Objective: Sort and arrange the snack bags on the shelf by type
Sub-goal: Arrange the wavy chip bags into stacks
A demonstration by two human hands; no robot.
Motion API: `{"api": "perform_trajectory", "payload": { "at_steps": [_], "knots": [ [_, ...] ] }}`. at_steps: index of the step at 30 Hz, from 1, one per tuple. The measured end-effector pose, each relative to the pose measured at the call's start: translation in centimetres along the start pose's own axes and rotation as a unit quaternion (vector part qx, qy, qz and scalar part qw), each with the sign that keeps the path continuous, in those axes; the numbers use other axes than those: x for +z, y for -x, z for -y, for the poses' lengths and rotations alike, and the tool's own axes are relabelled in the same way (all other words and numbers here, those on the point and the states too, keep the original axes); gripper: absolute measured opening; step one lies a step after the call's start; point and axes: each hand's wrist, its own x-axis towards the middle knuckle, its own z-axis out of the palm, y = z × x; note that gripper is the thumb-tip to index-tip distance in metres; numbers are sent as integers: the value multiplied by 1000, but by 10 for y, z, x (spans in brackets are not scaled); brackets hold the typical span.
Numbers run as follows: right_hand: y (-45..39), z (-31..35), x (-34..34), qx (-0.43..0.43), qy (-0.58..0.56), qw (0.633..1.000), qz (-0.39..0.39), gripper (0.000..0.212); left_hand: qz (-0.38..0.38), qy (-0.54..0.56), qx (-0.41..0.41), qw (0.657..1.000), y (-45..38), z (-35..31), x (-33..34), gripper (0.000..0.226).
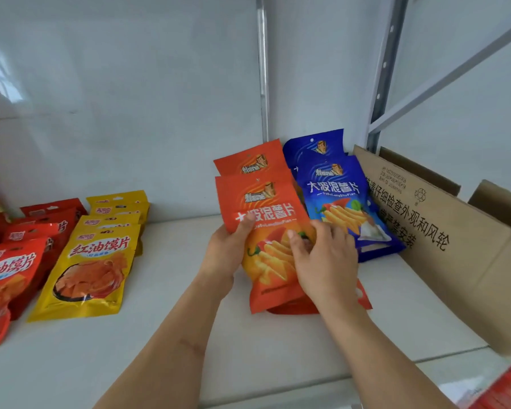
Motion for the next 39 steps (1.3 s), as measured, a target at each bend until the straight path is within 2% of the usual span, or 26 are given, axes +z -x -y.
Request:
{"api": "perform_trajectory", "payload": {
  "at_steps": [3,6,11,17,19,23,27,30,32,35,39],
  "knots": [
    [-6,11,0,-13,-96,994,47,54,13,102,-26,994,-3,0,-12,22],
    [-24,22,-3,-16,-175,982,70,48,-20,155,-47,987,-10,-2,-28,20],
    [-56,27,5,-8,-218,965,148,49,-53,171,-65,982,-24,-5,-52,27],
    [-86,23,32,-7,-136,986,98,49,-74,185,-71,977,-44,-17,-61,28],
    [-89,25,35,-4,-100,990,97,55,-80,189,-59,977,-48,-15,-67,29],
    [-93,26,41,-8,-12,991,137,63,-92,219,-54,970,-53,-14,-76,24],
    [-97,25,41,31,15,988,151,71,-132,211,-31,968,-60,-12,-86,19],
    [-94,30,44,30,45,983,173,75,-151,216,-49,963,-60,-11,-91,19],
    [-91,33,47,26,69,980,184,79,-136,232,-73,960,-55,-14,-94,21],
    [-93,33,45,48,70,976,201,87,-98,231,-80,965,-49,-19,-98,20],
    [-95,30,43,64,47,973,217,93,-132,209,-25,969,-53,-21,-107,23]
  ]
}}
